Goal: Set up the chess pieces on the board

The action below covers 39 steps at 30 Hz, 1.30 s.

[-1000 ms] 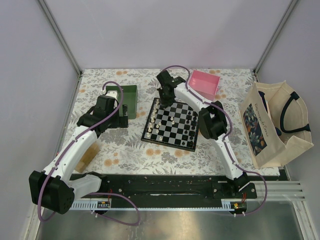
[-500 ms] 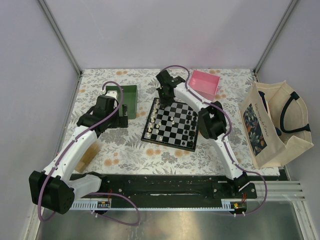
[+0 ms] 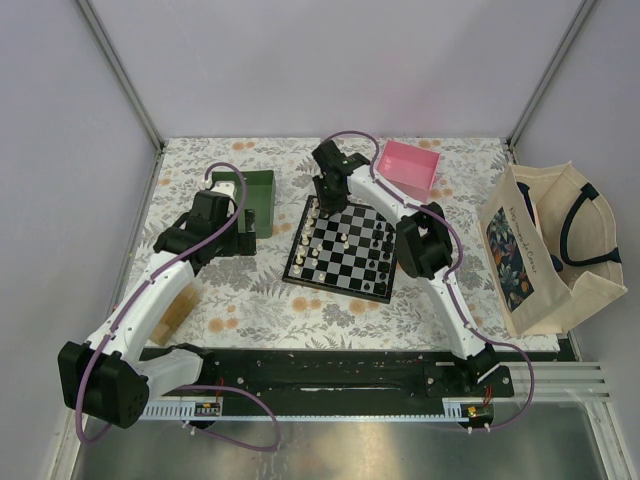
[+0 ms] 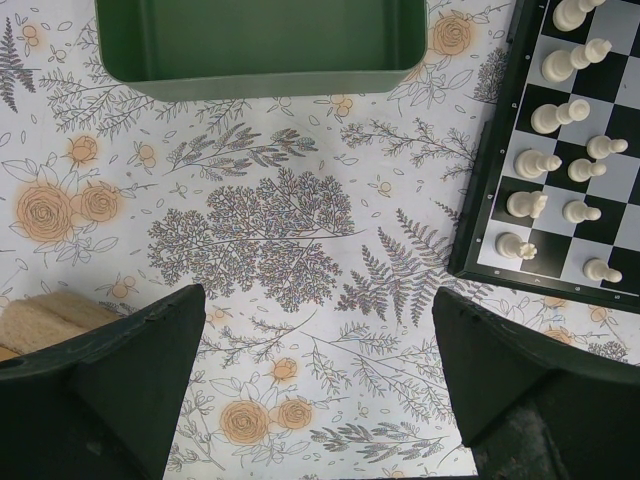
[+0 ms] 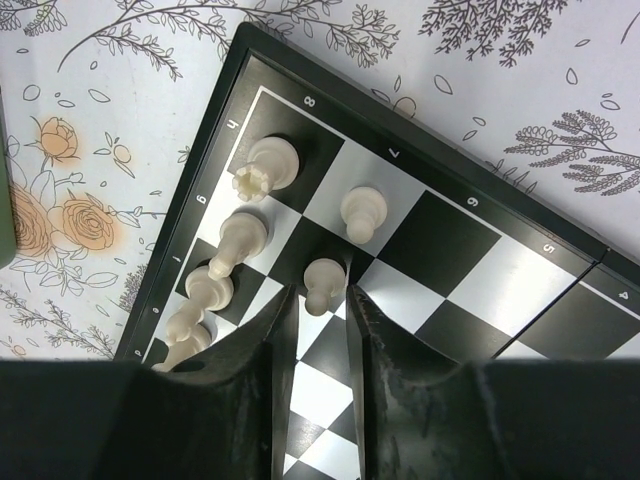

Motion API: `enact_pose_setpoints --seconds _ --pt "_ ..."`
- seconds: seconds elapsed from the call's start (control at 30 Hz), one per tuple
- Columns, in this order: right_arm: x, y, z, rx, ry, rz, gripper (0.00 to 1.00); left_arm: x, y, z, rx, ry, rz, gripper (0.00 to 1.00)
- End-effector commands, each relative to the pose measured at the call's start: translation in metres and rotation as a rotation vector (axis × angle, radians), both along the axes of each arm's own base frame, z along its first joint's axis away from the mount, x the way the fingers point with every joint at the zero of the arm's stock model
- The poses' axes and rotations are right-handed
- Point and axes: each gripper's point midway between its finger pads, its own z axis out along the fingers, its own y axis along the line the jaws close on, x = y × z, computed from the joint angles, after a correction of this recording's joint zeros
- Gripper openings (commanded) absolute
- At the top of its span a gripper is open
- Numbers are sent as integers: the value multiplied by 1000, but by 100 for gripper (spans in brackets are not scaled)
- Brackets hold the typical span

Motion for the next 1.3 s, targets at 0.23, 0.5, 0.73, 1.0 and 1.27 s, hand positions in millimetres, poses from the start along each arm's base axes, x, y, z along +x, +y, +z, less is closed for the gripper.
enact_pose_setpoints --seconds 0.23,0.5,0.73,1.0,1.27 --pt "-3 5 71 59 -105 30 41 7 -4 7 -19 -31 -16 99" --pt "-31 -19 89 67 -144 22 43 8 -4 7 -17 -30 -17 99" --pt "-55 -36 55 19 -75 12 43 8 -5 6 -21 -27 -21 99" --pt "-59 -31 38 27 -26 19 43 8 -5 7 -20 -28 -22 99" --pt "-59 -33 22 -2 0 14 42 8 -4 7 -19 -27 -18 99"
